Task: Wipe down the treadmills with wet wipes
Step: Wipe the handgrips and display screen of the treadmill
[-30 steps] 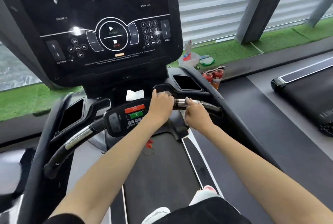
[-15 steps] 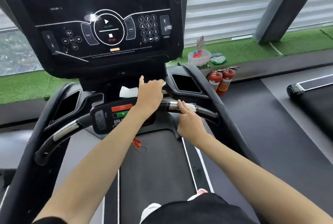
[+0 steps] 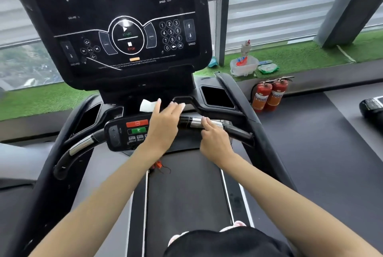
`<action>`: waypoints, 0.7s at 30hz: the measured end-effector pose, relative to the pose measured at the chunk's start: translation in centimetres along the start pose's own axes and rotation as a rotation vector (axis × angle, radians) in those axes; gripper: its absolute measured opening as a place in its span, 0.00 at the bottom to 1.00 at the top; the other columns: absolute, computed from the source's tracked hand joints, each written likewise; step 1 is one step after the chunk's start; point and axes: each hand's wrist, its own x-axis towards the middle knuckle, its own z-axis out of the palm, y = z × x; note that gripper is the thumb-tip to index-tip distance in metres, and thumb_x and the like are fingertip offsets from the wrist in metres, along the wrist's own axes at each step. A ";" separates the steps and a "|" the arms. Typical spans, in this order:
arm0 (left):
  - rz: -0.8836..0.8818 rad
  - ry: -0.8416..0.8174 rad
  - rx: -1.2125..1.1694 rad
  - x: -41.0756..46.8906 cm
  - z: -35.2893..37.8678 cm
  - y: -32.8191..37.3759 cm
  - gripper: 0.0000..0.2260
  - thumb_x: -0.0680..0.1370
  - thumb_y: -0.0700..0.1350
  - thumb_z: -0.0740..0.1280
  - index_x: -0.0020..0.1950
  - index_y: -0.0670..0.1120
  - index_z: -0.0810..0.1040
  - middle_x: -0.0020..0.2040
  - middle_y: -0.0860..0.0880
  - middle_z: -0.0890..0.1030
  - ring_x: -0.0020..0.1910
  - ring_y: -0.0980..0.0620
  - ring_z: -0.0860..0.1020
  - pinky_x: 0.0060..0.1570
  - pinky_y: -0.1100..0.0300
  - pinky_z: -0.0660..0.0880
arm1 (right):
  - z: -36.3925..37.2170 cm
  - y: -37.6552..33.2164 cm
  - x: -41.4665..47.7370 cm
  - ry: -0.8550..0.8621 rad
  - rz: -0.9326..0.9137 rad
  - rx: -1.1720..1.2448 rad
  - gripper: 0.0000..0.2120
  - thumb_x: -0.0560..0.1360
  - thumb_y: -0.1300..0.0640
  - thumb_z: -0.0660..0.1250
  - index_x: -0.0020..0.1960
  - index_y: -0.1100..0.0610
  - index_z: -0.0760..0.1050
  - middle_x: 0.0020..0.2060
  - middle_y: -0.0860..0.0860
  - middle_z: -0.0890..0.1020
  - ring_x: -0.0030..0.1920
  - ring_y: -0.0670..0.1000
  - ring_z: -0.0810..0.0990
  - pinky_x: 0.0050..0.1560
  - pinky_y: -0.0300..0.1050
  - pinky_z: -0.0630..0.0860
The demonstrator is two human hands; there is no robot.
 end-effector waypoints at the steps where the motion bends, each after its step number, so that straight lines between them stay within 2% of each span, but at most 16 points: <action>1: -0.014 -0.087 0.101 1.0 -0.2 -0.3 0.24 0.64 0.28 0.70 0.59 0.39 0.79 0.49 0.45 0.82 0.53 0.46 0.81 0.66 0.41 0.67 | 0.1 0.1 0.1 -0.002 0.004 -0.001 0.04 0.56 0.67 0.63 0.27 0.66 0.77 0.51 0.63 0.82 0.49 0.59 0.84 0.33 0.43 0.77; 2: -0.005 -0.205 0.198 1.8 -0.3 -0.1 0.20 0.66 0.32 0.71 0.58 0.41 0.79 0.49 0.46 0.82 0.54 0.47 0.80 0.68 0.42 0.64 | 0.3 0.3 0.1 0.010 0.009 -0.008 0.09 0.58 0.66 0.58 0.28 0.66 0.77 0.50 0.63 0.83 0.48 0.59 0.84 0.34 0.43 0.77; 4: 0.009 -0.456 0.302 2.9 -0.1 1.2 0.10 0.74 0.36 0.66 0.54 0.43 0.77 0.47 0.49 0.81 0.54 0.48 0.78 0.73 0.43 0.53 | 0.6 0.5 0.2 0.050 0.024 0.008 0.15 0.60 0.65 0.51 0.27 0.65 0.77 0.49 0.63 0.83 0.47 0.59 0.84 0.36 0.44 0.77; 6: 0.036 -0.553 0.386 2.7 0.1 2.7 0.05 0.77 0.37 0.63 0.49 0.43 0.76 0.43 0.49 0.81 0.51 0.48 0.78 0.74 0.42 0.48 | 0.9 0.6 0.1 0.078 0.033 0.014 0.17 0.62 0.64 0.49 0.27 0.65 0.76 0.50 0.63 0.83 0.48 0.59 0.84 0.38 0.45 0.78; 9: 0.039 -0.508 0.600 1.2 0.7 4.0 0.07 0.74 0.34 0.61 0.46 0.41 0.78 0.38 0.49 0.80 0.45 0.48 0.79 0.72 0.39 0.52 | 1.1 0.4 0.0 0.095 0.048 0.028 0.14 0.61 0.67 0.52 0.28 0.66 0.76 0.51 0.63 0.83 0.51 0.60 0.84 0.41 0.47 0.79; 11: 0.033 -0.425 0.708 -0.2 1.6 4.4 0.14 0.74 0.30 0.57 0.55 0.33 0.77 0.44 0.41 0.82 0.50 0.42 0.80 0.71 0.38 0.55 | 1.0 0.3 0.0 0.100 0.039 0.039 0.08 0.58 0.69 0.58 0.28 0.65 0.77 0.51 0.64 0.83 0.51 0.60 0.84 0.43 0.49 0.80; 12: 0.033 -0.406 0.733 -0.9 2.1 4.6 0.15 0.74 0.28 0.55 0.59 0.28 0.73 0.47 0.38 0.82 0.52 0.39 0.80 0.71 0.39 0.57 | 1.1 0.3 -0.1 0.104 0.032 0.044 0.06 0.56 0.69 0.61 0.28 0.65 0.77 0.51 0.64 0.83 0.51 0.60 0.83 0.44 0.49 0.80; 14: 0.017 -0.392 0.732 -1.9 2.7 5.0 0.16 0.75 0.27 0.54 0.60 0.20 0.64 0.51 0.33 0.81 0.57 0.36 0.78 0.71 0.41 0.62 | 1.2 0.5 -0.1 0.098 0.023 0.059 0.04 0.54 0.70 0.65 0.28 0.66 0.77 0.51 0.64 0.83 0.52 0.61 0.83 0.46 0.51 0.80; 17: 0.051 -0.378 0.607 -2.9 3.2 5.2 0.17 0.74 0.27 0.56 0.60 0.19 0.61 0.56 0.31 0.79 0.61 0.35 0.76 0.69 0.45 0.67 | 1.4 0.6 -0.1 0.098 0.031 0.043 0.06 0.53 0.72 0.68 0.29 0.66 0.77 0.52 0.65 0.82 0.53 0.62 0.83 0.46 0.53 0.80; 19: 0.072 -0.436 0.482 -3.8 3.4 5.4 0.18 0.72 0.31 0.63 0.59 0.21 0.68 0.51 0.32 0.81 0.55 0.37 0.79 0.69 0.44 0.67 | 1.5 0.7 -0.1 0.112 0.024 0.032 0.05 0.57 0.69 0.63 0.29 0.65 0.78 0.52 0.64 0.82 0.53 0.61 0.83 0.45 0.51 0.81; 21: 0.092 -0.453 0.416 -5.5 3.3 5.8 0.15 0.64 0.35 0.71 0.48 0.30 0.81 0.36 0.38 0.82 0.39 0.43 0.82 0.68 0.44 0.66 | 1.5 0.7 -0.1 0.129 0.027 0.027 0.09 0.59 0.67 0.59 0.29 0.65 0.78 0.52 0.63 0.83 0.52 0.60 0.83 0.44 0.50 0.81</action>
